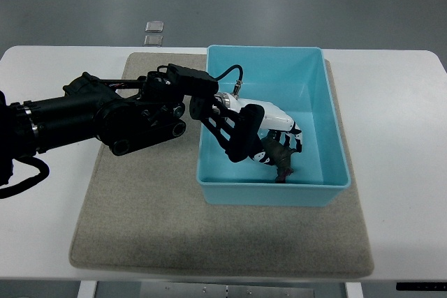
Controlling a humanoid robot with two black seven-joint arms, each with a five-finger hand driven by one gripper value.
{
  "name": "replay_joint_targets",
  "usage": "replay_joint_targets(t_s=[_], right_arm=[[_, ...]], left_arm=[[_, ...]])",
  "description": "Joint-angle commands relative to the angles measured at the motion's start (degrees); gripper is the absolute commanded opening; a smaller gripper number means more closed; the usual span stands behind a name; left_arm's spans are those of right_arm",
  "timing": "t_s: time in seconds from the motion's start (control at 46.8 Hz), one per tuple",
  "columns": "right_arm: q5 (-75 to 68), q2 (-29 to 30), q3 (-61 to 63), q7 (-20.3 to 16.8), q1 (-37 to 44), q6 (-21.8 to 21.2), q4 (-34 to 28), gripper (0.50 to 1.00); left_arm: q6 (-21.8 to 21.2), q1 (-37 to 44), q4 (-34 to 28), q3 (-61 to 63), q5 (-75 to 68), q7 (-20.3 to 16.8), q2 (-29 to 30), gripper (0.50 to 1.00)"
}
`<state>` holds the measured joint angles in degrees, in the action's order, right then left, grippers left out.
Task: Place brown hippo in blue box with left hand
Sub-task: 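Carry the hippo with the left hand down into the blue box, then open the left hand fingers to release the hippo in the box, then lift the left hand up and out of the box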
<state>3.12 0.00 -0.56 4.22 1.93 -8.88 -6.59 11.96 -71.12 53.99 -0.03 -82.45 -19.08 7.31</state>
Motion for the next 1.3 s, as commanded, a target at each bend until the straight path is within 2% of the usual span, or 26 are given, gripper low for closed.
replay_joint_targets(t_s=[0.0,0.149,0.214,0.235,0.32,0.384,0.448,0.534,0.619,0.705,0.769,0.875,1.004,1.153,1.196,1.281], right_arm=[[-0.04,0.0,0.04,0.0,0.0,0.0,0.0,0.936],[0.05,0.0,0.03,0.0,0.0,0.0,0.0,0.936],[-0.04,0.0,0.04,0.0,0.0,0.0,0.0,0.936],[-0.04,0.0,0.04,0.0,0.0,0.0,0.0,0.936],[0.05,0.0,0.04,0.0,0.0,0.0,0.0,0.936],[-0.04,0.0,0.03,0.0,0.0,0.0,0.0,0.936],[-0.04,0.0,-0.05,0.0,0.0,0.0,0.0,0.936],[0.05,0.0,0.03,0.0,0.0,0.0,0.0,0.936],[0.05,0.0,0.03,0.0,0.0,0.0,0.0,0.936],[0.04,0.0,-0.05,0.0,0.0,0.0,0.0,0.936],[0.05,0.0,-0.05,0.0,0.0,0.0,0.0,0.936],[0.04,0.0,-0.05,0.0,0.0,0.0,0.0,0.936],[0.05,0.0,0.04,0.0,0.0,0.0,0.0,0.936],[0.05,0.0,-0.05,0.0,0.0,0.0,0.0,0.936],[0.05,0.0,-0.05,0.0,0.0,0.0,0.0,0.936],[0.05,0.0,0.04,0.0,0.0,0.0,0.0,0.936]], left_arm=[[-0.1,0.45,-0.02,-0.06,0.09,0.01,-0.1,0.5],[-2.29,1.24,-0.02,-0.15,0.27,-0.08,-0.37,0.5],[-3.7,1.51,-0.02,-0.15,0.8,-0.08,-0.45,0.64],[-4.05,1.51,-0.02,-0.15,0.8,-0.08,-0.45,0.67],[-4.32,1.6,-0.02,-0.15,0.88,-0.17,-0.37,0.754],[-4.32,1.6,0.07,-0.15,0.97,-0.17,-0.37,0.784],[-4.49,1.6,0.16,-0.49,1.15,-0.26,-0.37,0.848],[-4.49,1.6,0.16,-0.67,1.15,-0.26,-0.37,0.878],[-4.49,1.68,0.24,-0.76,1.15,-0.26,-0.37,0.887],[-4.58,1.68,0.24,-1.02,1.32,-0.34,-0.37,0.923],[-4.75,1.68,0.24,-1.72,1.41,-0.34,-0.02,0.926],[-4.93,1.68,0.16,-6.64,2.29,-0.34,0.25,0.96],[-4.93,1.95,-1.25,-14.81,3.87,-0.34,0.69,0.962],[-4.93,1.95,-2.83,-21.14,10.72,-0.26,2.71,0.969],[-4.93,1.95,-2.83,-22.03,13.79,-0.26,3.59,0.992],[-4.93,1.95,-3.36,-22.91,21.26,-0.26,5.43,0.996]])
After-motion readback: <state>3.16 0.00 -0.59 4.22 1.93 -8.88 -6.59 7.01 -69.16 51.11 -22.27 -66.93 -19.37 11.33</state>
